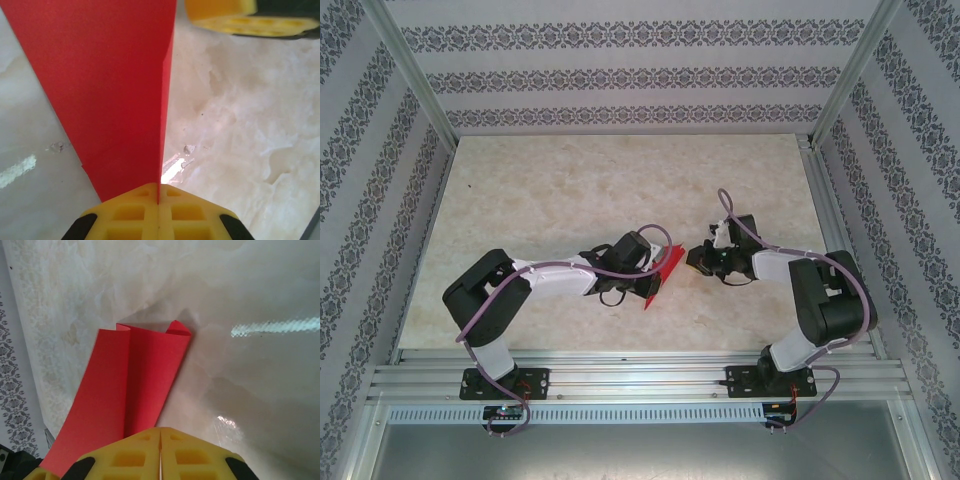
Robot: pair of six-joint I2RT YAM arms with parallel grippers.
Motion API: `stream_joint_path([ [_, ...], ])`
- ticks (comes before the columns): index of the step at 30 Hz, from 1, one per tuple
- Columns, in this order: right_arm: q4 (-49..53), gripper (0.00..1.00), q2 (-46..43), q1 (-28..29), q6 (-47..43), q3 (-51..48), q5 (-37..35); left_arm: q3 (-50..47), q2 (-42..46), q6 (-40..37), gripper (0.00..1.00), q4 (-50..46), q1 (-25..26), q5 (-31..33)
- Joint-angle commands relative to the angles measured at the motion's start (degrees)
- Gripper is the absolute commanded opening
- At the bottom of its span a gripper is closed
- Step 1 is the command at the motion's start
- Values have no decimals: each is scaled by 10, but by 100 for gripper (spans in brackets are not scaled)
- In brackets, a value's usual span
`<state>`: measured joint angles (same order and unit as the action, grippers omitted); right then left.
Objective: Fold a paper plane with a square sheet of paper (fold left side to right side)
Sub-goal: Fold the wing for the fifth time at the center of the table.
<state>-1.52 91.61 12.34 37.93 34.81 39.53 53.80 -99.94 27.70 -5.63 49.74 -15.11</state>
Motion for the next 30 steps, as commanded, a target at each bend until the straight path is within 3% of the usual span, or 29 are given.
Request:
stream_joint_path([
  [1,-48,7,23,11,20,21,8,-10,4,23,2,38,-15,-20],
  [20,-58,4,94,32,29,45,-12,-24,-39,77,0,95,-40,-65],
  [30,11,4,105,34,-5,55,-55,-32,-47,88,0,118,-53,-84],
])
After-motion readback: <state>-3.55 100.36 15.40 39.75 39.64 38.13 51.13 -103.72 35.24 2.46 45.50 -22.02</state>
